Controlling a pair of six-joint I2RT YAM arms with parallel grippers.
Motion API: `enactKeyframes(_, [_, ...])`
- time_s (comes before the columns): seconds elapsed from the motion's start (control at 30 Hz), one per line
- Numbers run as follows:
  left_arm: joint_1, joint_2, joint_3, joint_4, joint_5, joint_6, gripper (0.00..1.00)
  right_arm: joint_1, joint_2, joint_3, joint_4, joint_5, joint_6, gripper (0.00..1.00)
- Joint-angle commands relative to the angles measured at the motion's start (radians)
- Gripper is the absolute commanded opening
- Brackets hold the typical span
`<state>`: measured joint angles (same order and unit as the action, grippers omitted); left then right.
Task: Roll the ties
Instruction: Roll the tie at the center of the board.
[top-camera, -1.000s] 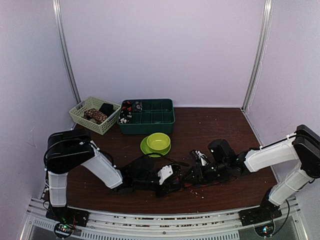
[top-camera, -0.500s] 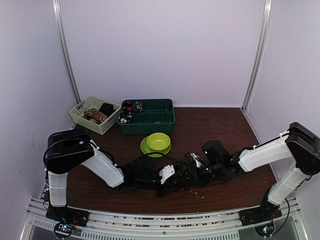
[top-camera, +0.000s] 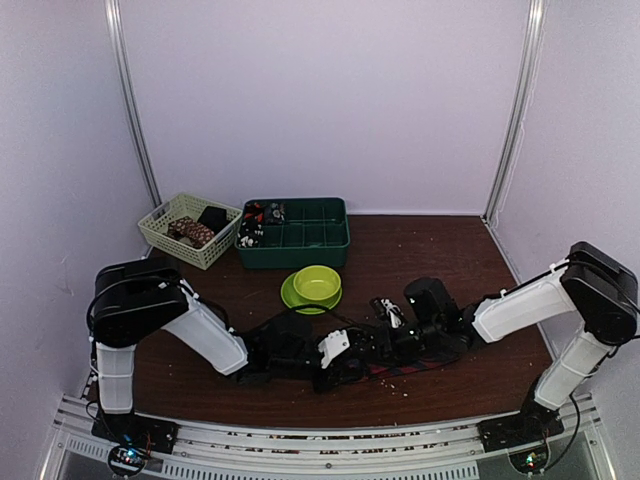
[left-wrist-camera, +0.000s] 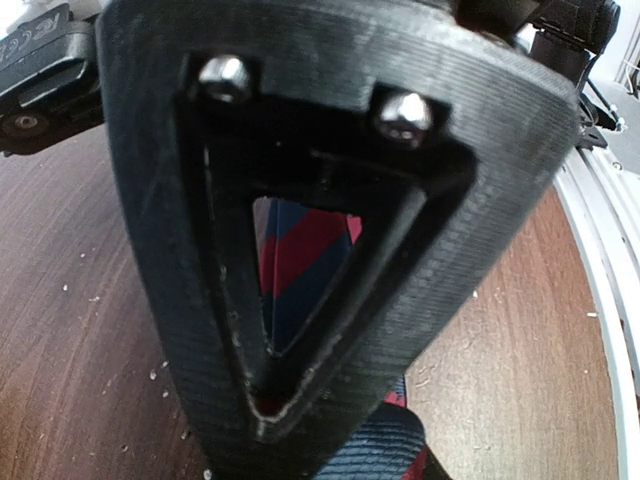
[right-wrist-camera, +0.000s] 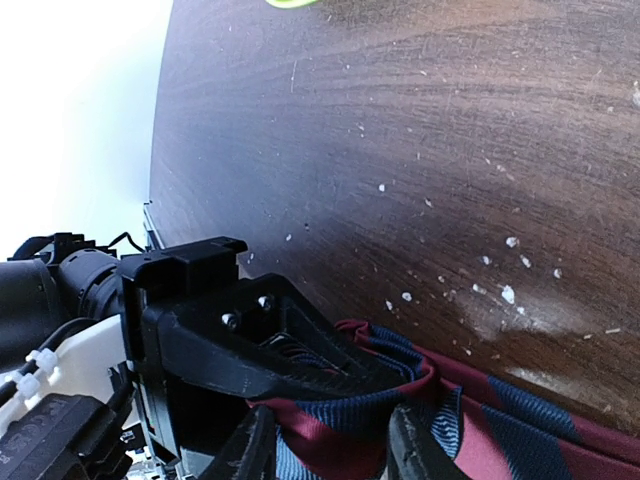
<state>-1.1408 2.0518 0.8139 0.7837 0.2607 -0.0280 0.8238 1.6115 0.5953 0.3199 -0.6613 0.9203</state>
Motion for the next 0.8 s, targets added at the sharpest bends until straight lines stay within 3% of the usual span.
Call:
enactKeyframes(0.0, [-0.013, 0.024, -0.023, -0.164, 0.007, 0.014, 0.32, 0.013, 0.027, -0.037, 0.050, -0.025, 0.012, 0.40])
enactKeyframes(0.1, [-0.013, 0.023, -0.024, -0.164, 0.006, 0.013, 0.32, 0.018, 0.022, -0.044, 0.038, -0.024, -0.003, 0.40])
enactKeyframes(0.2, [-0.013, 0.022, -0.025, -0.162, 0.004, 0.014, 0.33, 0.020, 0.024, -0.037, 0.013, -0.013, -0.028, 0.24])
enactKeyframes(0.3, [-0.012, 0.022, -0.024, -0.162, 0.003, 0.014, 0.33, 0.019, 0.034, -0.033, 0.000, -0.019, -0.043, 0.22])
enactKeyframes(0.37, [-0.013, 0.021, -0.021, -0.167, -0.001, 0.014, 0.35, 0.019, 0.032, -0.038, -0.004, -0.018, -0.055, 0.01])
enactKeyframes(0.6, [-0.011, -0.064, -0.053, -0.119, -0.037, 0.004, 0.63, 0.003, 0.040, -0.071, -0.056, 0.046, -0.115, 0.00])
enactKeyframes(0.77, [-0.011, -0.122, -0.079, -0.051, -0.065, -0.014, 0.72, -0.021, 0.034, -0.106, -0.069, 0.072, -0.144, 0.00])
